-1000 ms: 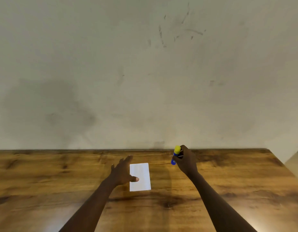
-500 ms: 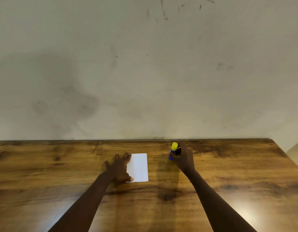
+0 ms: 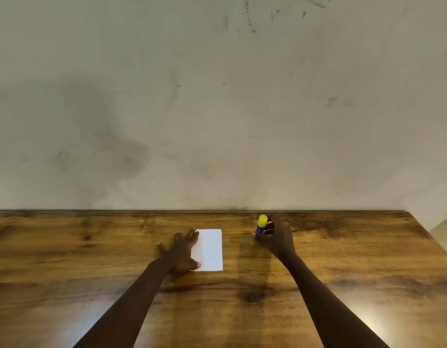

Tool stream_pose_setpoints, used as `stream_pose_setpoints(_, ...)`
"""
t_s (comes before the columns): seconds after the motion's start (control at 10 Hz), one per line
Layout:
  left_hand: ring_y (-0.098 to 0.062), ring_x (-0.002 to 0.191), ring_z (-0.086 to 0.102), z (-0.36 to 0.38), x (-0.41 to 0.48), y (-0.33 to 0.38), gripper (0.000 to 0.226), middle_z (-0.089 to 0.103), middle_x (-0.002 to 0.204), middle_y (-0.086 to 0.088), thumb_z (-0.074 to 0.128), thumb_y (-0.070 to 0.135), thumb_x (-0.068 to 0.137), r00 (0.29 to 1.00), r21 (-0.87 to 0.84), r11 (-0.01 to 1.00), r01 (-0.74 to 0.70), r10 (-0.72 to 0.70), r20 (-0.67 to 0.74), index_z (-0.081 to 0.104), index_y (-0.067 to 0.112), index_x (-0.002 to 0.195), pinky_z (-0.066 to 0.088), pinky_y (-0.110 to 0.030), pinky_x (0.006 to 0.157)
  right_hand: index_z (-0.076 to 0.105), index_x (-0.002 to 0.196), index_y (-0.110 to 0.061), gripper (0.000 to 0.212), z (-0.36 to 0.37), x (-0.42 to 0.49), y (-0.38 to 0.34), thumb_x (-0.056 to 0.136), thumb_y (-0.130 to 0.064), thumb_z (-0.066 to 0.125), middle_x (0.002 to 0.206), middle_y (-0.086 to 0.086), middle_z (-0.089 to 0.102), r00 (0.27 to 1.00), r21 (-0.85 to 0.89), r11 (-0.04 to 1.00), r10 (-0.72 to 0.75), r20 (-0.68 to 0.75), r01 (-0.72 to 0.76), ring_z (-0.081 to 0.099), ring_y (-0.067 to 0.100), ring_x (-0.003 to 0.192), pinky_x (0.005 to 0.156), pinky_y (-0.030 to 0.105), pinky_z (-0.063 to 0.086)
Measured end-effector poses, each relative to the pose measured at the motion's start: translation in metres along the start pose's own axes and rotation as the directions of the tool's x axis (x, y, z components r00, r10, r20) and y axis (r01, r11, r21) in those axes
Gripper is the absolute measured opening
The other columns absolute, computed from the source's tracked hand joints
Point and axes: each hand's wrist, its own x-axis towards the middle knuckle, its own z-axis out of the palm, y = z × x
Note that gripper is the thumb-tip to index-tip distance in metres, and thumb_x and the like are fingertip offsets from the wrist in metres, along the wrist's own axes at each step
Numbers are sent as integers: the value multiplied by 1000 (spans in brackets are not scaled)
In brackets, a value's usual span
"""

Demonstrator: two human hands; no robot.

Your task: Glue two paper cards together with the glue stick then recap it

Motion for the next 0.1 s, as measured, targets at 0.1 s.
stream_pose_setpoints(0.1,-33,142,-14,4,-3,-3,87,-18,156,2,50,48,86,999,-41,999,-10,8,-52,-12,25,144,-3,-67,108,48,115,-4,58,-3,-6,5,65,-11,78,115,21,59,999,43,998,42,-10,-41,57,32,99,79,40,50)
